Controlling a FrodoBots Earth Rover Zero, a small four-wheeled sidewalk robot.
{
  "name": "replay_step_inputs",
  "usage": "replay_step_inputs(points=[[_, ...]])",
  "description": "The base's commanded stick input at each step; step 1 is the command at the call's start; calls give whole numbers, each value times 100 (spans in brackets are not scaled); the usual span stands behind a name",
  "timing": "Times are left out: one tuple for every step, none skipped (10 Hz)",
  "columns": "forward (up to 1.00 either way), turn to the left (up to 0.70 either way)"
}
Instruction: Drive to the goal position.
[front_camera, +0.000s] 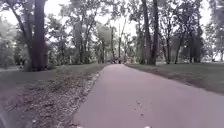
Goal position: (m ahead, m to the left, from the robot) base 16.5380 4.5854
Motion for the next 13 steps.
replay_step_inputs(points=[[69, 0], [69, 2], [68, 6], [68, 9], [68, 13], [69, 14], [68, 14], [68, 14], [68, 14], [68, 14], [69, 11], [69, 3], [69, 1]])
